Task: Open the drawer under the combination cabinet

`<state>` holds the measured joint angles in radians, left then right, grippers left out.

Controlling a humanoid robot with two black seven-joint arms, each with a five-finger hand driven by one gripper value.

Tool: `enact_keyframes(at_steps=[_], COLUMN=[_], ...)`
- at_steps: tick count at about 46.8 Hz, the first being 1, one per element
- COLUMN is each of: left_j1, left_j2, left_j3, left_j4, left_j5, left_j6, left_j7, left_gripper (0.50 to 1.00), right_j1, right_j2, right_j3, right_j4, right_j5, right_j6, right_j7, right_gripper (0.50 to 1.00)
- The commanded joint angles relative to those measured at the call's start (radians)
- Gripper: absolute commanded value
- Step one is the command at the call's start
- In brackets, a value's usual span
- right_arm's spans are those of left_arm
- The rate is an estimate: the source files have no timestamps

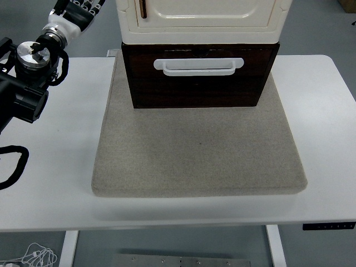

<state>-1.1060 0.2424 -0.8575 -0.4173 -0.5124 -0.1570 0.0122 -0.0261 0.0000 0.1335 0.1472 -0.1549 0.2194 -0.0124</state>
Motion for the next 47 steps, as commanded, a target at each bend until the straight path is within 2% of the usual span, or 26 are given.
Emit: enact_keyframes(at_steps=[1,16,26,33,42,47], left_j1=[0.0,-0.002,-0.011,-0.017,-0.023,-0.04], left_j2=[0.0,0.003,0.023,0.04,0.048,0.08], left_j3=[0.0,0.011,0.011,0.009,0.011,0.017], left_j4=[-0.001,0.0,0.006,0.063,0.075,0.081], left_j5=[0.002,0.002,0.002,-0.005,0.002,0.023], left_j6=[-0.001,-0.003,-0.062,-0.047,-0.085,-0.092], left_j7=[0.0,0.002,0.002,0.0,-0.002,-0.002], left_gripper=[1.0,1.0,1.0,1.0,1.0,1.0], right_j1=[0.0,0.0,0.0,0.0,0.0,0.0], right_j2=[0.0,0.0,0.0,0.0,0.0,0.0], right_j3=[0.0,0.0,0.0,0.0,0.0,0.0], right_j4=[0.0,0.0,0.0,0.0,0.0,0.0], right_j5=[0.0,0.0,0.0,0.0,0.0,0.0], right_j6=[0.0,0.0,0.0,0.0,0.0,0.0], right_j7=[0.0,0.0,0.0,0.0,0.0,0.0], right_gripper=[0.926,0.926,0.926,0.926,0.926,0.926])
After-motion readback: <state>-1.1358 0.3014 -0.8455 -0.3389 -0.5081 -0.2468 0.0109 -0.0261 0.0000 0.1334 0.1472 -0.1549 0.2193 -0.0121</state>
